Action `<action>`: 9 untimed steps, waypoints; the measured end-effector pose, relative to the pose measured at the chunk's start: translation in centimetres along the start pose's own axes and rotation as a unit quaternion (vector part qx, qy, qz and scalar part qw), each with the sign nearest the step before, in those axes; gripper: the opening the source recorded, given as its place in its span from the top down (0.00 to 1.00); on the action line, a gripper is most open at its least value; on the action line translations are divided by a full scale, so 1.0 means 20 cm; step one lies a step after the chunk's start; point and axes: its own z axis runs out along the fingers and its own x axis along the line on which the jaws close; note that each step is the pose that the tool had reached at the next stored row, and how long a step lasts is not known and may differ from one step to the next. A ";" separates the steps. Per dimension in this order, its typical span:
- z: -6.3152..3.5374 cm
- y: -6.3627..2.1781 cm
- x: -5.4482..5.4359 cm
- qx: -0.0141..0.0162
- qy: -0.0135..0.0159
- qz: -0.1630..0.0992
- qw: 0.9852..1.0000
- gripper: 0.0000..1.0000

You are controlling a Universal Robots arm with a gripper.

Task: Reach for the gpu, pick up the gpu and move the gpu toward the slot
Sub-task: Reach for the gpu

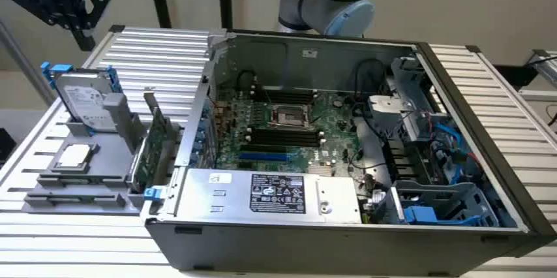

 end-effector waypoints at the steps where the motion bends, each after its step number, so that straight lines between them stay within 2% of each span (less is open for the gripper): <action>1: 0.000 0.000 0.00 0.000 0.000 0.000 1.000 0.89; 9: 0.000 0.000 0.00 0.000 0.000 0.000 1.000 0.89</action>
